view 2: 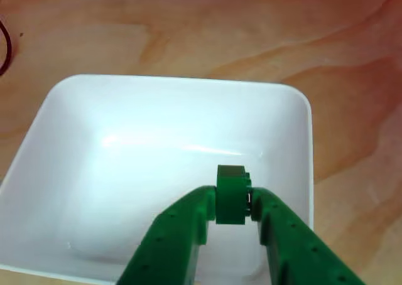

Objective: Put all lego bricks in the bin.

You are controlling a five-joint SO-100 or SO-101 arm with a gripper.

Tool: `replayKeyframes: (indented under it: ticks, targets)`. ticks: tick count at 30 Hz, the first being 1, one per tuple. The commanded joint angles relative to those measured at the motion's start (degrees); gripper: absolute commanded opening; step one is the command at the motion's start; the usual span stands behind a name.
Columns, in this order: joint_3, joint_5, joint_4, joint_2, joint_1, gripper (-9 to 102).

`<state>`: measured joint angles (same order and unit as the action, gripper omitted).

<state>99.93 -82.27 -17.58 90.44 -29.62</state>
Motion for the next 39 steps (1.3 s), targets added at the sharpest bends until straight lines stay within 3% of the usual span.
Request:
replayKeyframes:
  ticks: [1,4,9,13,16,22,31,39]
  targets:
    - [-8.3,-1.0,0.0,-2.1,-0.6,17]
    - [-6.1,-1.0,1.5,-3.6,-1.5,29]
    - [-3.0,3.9,1.6,-1.1,-2.0,30]
    - [-3.4,8.7,-21.4,15.0,3.3,26]
    - [3.4,13.3,-40.1,30.0,14.1,25]
    - [18.1,23.5,-65.3,55.4,40.3,26]
    - [33.2,36.7,-78.0,67.2,71.3,26]
    - [33.7,31.8,-80.6,62.5,80.5,23]
